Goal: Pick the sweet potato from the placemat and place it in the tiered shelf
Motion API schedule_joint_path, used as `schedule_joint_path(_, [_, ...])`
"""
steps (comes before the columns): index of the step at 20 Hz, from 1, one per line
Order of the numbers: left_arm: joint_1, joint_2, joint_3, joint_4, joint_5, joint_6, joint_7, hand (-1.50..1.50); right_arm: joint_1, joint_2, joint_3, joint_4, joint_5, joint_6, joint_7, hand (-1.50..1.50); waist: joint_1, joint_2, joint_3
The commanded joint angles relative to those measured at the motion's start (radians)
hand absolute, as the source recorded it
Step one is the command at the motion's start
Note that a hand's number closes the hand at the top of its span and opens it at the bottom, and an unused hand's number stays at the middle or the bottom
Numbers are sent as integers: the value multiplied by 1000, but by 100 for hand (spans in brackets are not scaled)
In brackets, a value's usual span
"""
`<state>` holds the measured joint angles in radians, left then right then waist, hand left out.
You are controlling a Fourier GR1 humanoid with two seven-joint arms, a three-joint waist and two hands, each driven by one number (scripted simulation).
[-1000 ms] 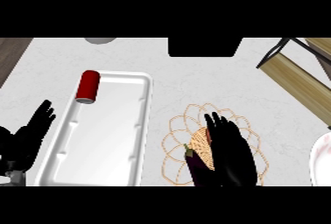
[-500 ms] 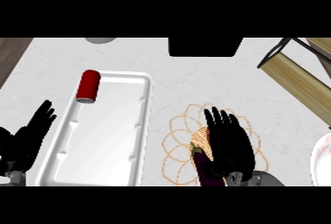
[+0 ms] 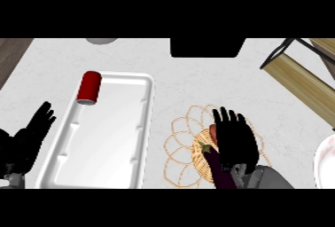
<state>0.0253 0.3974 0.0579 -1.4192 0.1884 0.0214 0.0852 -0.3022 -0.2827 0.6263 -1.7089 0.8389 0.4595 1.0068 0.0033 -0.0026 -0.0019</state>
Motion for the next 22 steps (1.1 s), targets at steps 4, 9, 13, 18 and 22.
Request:
schedule_joint_path(4, [1, -27, 30, 0, -21, -23, -1, 0, 25, 15, -78, 25, 69, 70, -19, -150, -2, 2, 2])
schedule_joint_path(9, [-43, -41, 47, 50, -44, -42, -27, 0, 59, 72, -67, 138, 155, -16, -93, -150, -1, 3, 2])
schedule_joint_path(13, [2, -31, 79, 15, -30, -73, -11, 0, 74, 36, -126, 139, 159, 2, -163, -150, -1, 2, 2])
schedule_joint_path(18, [-5, -61, 51, -71, -60, -31, 71, 0, 110, 93, -131, 152, 182, -37, -145, 150, -1, 2, 2])
schedule_joint_path(22, [-41, -56, 71, 38, -71, -60, -9, 0, 77, 106, -110, 269, 214, -87, -225, 150, 0, 4, 2])
